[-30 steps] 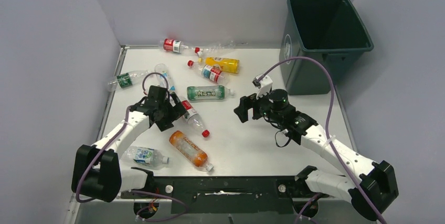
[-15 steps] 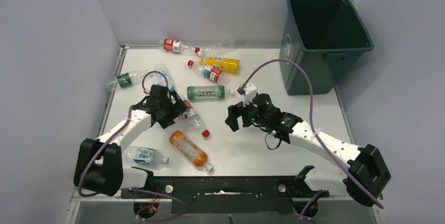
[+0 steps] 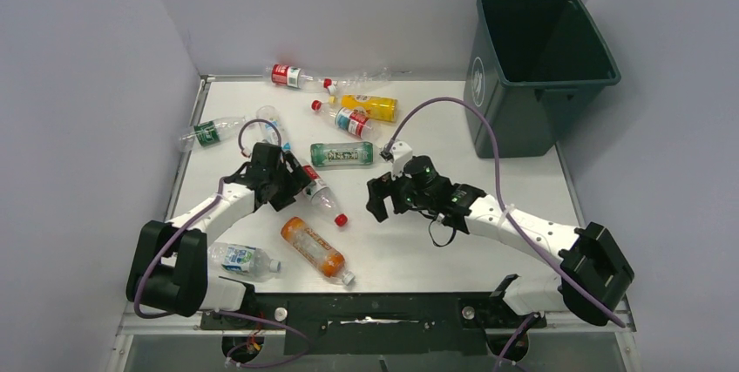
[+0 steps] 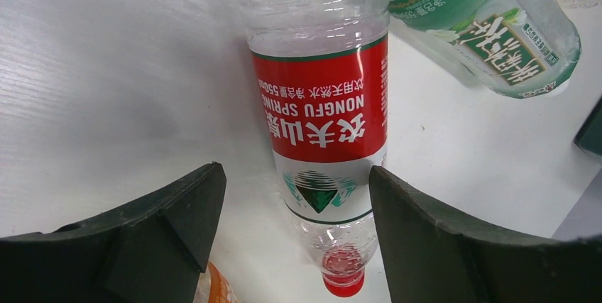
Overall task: Put the plastic bottles in the bin
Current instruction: Pick up the plastic bottle at the center of the board.
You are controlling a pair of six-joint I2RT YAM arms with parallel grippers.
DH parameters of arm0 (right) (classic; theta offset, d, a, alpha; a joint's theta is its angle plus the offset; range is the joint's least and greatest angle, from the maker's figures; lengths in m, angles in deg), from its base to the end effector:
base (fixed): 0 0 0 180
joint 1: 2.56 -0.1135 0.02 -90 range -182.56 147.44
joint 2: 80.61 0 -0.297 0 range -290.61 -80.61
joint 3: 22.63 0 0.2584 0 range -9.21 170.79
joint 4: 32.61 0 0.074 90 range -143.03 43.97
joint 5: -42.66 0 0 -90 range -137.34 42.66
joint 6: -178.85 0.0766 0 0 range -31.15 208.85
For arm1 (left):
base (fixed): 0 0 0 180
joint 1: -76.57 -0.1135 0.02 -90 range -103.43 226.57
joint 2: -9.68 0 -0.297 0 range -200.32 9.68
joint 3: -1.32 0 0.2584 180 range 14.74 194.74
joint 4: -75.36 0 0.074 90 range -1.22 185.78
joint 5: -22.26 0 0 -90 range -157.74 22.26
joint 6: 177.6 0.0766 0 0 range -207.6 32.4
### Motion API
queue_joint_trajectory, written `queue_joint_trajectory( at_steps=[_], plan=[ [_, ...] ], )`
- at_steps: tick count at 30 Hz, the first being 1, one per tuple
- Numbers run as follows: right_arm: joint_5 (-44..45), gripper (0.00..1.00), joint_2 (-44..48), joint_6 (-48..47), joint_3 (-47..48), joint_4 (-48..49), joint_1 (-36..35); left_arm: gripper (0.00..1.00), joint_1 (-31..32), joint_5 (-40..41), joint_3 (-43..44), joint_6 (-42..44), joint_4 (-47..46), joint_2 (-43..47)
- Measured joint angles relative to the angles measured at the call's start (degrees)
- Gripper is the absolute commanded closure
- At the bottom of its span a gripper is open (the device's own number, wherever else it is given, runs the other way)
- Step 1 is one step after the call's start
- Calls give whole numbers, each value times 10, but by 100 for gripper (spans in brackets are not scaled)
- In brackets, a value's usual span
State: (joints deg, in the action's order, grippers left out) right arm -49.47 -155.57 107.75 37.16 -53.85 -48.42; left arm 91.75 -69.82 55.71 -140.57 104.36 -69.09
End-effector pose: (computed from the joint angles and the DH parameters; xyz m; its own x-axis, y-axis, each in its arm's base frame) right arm 0.2163 0.2270 0.2433 -0.6301 -0.1845 -0.7543 -0.5643 0.7761 0.2816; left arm 0.2766 -0.0779 0.1773 -0.6921 -0.6389 -0.3360 -0.4482 0.7452 -0.4937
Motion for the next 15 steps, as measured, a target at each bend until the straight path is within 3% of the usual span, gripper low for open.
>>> queue_joint_trajectory(
  at_steps=[7, 15],
  plan=[
    [2, 2, -21, 3, 5, 0, -6, 17, 0, -3, -3, 2, -30, -19],
    [7, 2, -44, 3, 15, -8, -16, 23, 0, -1, -6, 6, -65, -63]
  ],
)
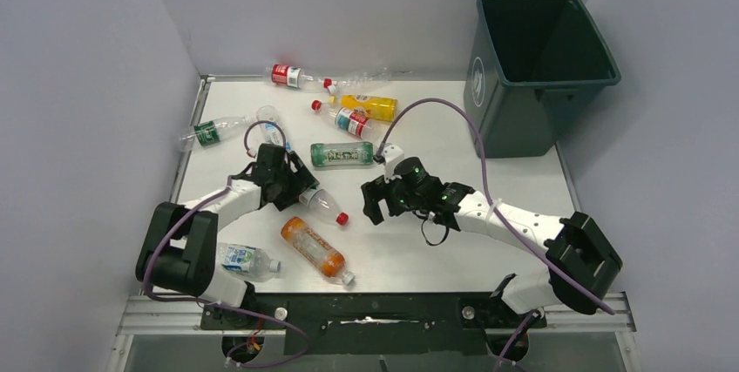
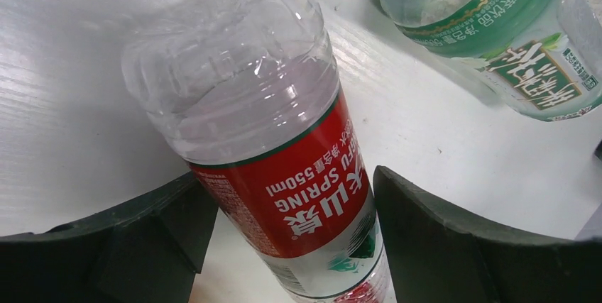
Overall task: Put the plastic bottles in the bin
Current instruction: Pick up the plastic bottle at the center of the board.
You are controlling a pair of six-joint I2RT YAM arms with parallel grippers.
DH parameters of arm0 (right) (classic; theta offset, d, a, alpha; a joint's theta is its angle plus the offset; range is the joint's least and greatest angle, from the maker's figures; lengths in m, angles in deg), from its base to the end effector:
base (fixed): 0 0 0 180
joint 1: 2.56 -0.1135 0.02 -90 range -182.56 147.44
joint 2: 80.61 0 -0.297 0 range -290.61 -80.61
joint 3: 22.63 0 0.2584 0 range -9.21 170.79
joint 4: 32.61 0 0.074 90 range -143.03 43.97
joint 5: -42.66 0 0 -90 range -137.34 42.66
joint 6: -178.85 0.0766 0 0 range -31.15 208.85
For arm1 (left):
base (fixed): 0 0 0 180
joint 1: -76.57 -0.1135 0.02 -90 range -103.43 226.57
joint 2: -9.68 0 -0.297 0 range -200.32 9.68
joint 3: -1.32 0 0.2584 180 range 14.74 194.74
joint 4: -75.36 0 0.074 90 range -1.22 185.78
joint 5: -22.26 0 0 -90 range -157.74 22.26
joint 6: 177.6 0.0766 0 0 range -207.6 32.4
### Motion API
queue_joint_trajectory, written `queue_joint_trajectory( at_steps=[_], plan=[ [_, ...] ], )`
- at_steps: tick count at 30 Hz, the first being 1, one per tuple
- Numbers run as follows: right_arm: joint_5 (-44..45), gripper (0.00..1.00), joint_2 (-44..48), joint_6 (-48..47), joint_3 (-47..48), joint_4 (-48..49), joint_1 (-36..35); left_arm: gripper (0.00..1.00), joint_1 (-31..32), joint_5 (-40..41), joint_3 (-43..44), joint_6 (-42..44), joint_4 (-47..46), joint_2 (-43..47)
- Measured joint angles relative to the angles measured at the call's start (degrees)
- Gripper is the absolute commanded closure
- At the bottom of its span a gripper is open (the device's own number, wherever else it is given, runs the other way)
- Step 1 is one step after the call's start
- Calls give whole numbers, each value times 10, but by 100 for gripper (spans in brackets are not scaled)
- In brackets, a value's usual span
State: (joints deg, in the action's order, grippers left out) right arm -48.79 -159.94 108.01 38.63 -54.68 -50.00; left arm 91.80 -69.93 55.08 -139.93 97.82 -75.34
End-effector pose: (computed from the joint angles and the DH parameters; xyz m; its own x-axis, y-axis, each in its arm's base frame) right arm 0.2189 0.2413 0.2281 -0.6578 -0.2313 -0.7168 -0.5648 0.7811 0.2663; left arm 0.2927 -0.0827 0.1539 -0.7004 -0.6291 -0.3372 -0.4419 0.7532 -0.4872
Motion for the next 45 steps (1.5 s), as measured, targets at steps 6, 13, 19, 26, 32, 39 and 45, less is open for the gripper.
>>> queue_joint_trajectory(
  at_steps=[6, 13, 19, 26, 32, 39, 45],
  plan=[
    [5, 2, -2, 0, 5, -5, -4, 35, 0, 0, 0, 4, -1, -1],
    [7, 2, -3, 0, 10, -10, -7, 35, 0, 9, 0, 15, 23, 28],
    [-13, 2, -13, 5, 25, -10, -10, 35, 0, 10, 1, 22, 38, 76],
    [-93, 2, -13, 27, 43, 21, -10, 35, 3, -15, 20, 31, 43, 107],
    [-160, 2, -13, 60, 44, 70, 2, 35, 19, -47, 43, 26, 26, 112],
    [-189, 2, -16, 86, 47, 109, 15, 35, 78, -63, 66, 3, 0, 109],
    [-187, 1, -44, 93, 68, 111, 22, 34, 112, -66, 73, -11, -27, 104]
  ],
)
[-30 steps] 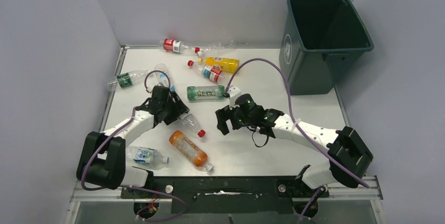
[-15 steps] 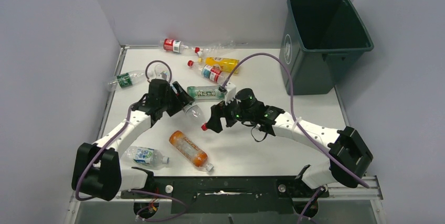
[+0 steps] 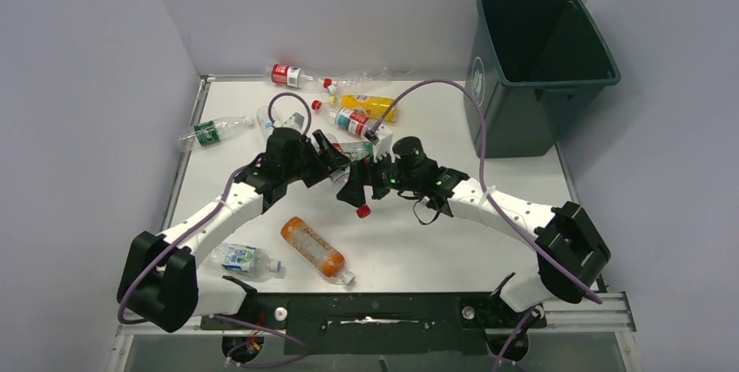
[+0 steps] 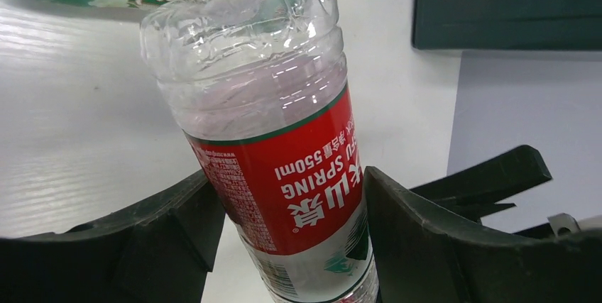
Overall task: Put the plastic bottles in the bin
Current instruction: Pick up the plastic bottle at the center of the board.
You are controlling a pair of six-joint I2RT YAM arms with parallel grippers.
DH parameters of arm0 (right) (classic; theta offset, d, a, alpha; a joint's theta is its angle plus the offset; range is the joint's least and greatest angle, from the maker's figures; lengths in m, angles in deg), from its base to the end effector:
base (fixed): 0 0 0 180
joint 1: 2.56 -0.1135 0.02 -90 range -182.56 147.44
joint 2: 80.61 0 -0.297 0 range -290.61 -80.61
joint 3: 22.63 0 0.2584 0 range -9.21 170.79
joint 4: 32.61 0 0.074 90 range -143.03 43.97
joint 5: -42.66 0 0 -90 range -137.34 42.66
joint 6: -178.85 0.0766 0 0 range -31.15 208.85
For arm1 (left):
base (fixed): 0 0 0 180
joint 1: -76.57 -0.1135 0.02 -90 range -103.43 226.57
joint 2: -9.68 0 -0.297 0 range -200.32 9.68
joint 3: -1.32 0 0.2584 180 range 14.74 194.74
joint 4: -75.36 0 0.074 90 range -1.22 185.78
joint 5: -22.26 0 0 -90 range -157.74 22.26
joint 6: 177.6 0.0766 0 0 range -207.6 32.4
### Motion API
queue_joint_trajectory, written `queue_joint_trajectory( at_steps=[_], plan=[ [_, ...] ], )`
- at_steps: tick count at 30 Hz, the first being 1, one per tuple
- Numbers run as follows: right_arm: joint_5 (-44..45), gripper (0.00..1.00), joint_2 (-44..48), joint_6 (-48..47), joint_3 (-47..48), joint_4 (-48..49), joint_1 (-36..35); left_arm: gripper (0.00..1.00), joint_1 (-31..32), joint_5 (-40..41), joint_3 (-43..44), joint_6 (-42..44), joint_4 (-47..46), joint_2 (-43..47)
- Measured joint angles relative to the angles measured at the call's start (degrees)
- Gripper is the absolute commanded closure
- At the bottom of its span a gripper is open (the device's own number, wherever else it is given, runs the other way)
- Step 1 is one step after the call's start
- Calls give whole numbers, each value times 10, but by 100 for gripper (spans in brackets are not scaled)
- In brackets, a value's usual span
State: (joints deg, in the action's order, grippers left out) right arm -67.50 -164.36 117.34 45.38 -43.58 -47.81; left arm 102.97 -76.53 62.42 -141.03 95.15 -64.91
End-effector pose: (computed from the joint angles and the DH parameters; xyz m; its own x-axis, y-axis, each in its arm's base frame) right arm 0.2394 0.2790 0.2731 -0.6995 -0.0696 -0.7112 -0.6255 0.5409 0.5623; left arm 0.2792 -0.1517 0.2574 -0.7376 -0.5199 -0.4307 -0.0648 0.6895 -0.7214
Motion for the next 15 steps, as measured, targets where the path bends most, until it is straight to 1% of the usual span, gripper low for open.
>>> queue_joint_trajectory(
  at_steps=[6, 9, 10, 15],
  plan=[
    [0, 19, -14, 7, 4, 0, 6, 33, 18, -5, 0, -10, -16, -2],
    [2, 34, -14, 9, 4, 0, 7, 31, 23, -7, 0, -15, -30, -2],
    [2, 37, -14, 10, 4, 0, 9, 29, 25, -7, 0, -15, -33, -2],
    [-2, 38, -12, 16, 4, -1, 23, 19, 26, -8, 1, -14, -36, -2]
  ],
)
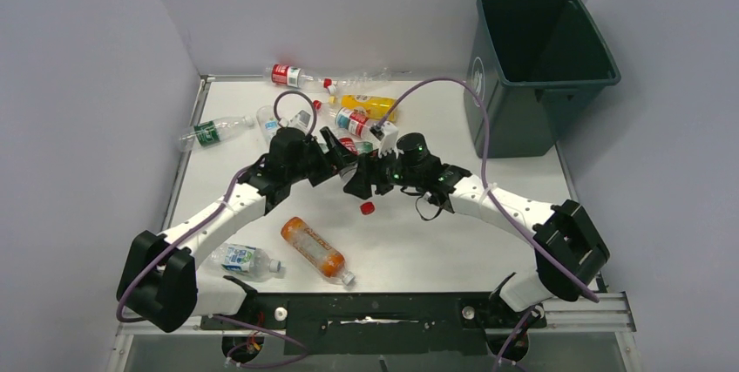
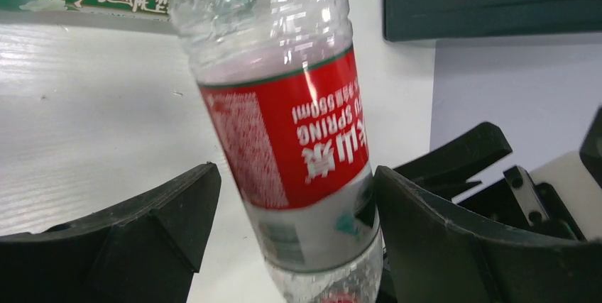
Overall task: Put the plastic bottles in the bin
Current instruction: Pick up the plastic bottle at the center of the board.
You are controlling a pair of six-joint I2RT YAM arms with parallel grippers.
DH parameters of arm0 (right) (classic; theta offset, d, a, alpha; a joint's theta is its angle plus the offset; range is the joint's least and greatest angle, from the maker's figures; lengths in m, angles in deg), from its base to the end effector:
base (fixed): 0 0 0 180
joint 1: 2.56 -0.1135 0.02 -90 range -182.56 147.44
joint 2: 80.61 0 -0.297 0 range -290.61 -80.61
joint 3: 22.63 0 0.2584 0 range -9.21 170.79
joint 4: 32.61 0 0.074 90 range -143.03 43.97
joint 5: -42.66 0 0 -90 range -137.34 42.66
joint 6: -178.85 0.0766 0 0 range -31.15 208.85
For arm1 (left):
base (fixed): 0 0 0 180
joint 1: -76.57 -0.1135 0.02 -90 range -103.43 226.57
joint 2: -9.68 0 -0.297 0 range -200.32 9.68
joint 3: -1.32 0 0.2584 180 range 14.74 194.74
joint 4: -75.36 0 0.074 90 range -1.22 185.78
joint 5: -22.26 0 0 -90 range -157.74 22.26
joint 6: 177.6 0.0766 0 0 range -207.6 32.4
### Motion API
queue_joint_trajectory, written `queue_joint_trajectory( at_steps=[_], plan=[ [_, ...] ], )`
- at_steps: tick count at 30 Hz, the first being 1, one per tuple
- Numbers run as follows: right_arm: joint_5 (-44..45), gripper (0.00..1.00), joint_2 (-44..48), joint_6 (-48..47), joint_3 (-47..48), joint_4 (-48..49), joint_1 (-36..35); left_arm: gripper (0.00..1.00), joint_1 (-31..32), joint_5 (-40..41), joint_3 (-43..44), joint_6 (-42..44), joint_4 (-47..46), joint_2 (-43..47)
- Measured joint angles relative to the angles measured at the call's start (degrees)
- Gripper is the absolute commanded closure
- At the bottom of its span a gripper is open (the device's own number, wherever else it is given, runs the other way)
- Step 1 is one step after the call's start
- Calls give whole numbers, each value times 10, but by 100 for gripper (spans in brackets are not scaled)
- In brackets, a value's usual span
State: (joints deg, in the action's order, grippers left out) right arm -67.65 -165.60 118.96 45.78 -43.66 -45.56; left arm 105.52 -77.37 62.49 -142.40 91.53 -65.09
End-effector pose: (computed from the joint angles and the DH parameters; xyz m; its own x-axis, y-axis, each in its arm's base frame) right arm 0.2531 0.2724 0.2680 -0.7271 -0.0347 -0.6857 -0.5777 0.5706 0.5837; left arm 0.2764 -0.1675 0.2651 -0.7442 -0.5090 -0.4325 -0.0067 0.6532 -0.7572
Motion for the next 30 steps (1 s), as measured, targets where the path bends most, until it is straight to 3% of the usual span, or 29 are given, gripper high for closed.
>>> queue_joint_trajectory(
  at_steps=[11, 21, 30],
  plan=[
    [30, 38, 57, -25, 21, -80, 87, 14, -14, 27, 63, 54, 66, 28],
    [67, 37, 71, -97, 210, -188, 183, 13, -116, 37, 76, 97, 146, 87],
    [57, 35, 51, -120, 372, -226, 311, 13, -136, 22, 49, 113, 174, 98]
  ],
)
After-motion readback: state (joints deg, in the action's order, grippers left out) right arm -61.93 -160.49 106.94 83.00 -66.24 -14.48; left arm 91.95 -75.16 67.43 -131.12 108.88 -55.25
